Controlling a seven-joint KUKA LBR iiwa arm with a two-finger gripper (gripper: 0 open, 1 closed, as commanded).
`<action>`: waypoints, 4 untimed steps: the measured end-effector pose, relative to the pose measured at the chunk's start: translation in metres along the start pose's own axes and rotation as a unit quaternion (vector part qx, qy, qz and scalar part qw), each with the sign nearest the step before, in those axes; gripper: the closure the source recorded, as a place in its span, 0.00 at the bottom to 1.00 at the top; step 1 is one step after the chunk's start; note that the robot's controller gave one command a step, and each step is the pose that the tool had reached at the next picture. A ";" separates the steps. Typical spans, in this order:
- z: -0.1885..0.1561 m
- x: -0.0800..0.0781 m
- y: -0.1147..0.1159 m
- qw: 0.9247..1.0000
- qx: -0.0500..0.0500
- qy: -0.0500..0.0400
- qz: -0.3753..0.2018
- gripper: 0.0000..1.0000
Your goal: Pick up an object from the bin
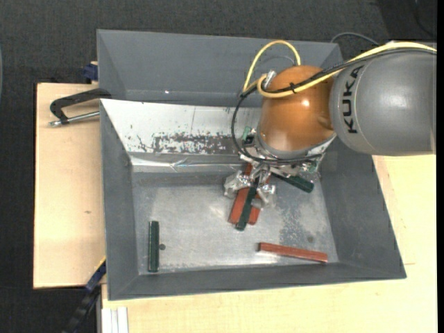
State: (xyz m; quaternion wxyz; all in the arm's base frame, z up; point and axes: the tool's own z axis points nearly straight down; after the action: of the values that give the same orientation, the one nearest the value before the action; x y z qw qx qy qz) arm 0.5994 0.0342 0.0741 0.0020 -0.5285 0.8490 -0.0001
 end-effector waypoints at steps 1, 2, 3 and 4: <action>0.000 0.000 0.000 1.000 0.000 0.000 0.000 1.00; -0.004 0.000 0.001 1.000 -0.001 -0.001 0.000 1.00; -0.024 0.000 0.002 1.000 -0.003 0.001 0.000 1.00; -0.038 -0.001 0.000 1.000 0.001 -0.001 0.001 1.00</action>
Offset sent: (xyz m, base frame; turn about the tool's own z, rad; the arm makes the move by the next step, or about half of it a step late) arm 0.0002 -0.0001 0.1109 0.0000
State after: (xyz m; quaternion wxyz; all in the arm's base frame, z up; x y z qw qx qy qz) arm 0.5997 0.0353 0.1126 0.0034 -0.5280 0.8493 -0.0005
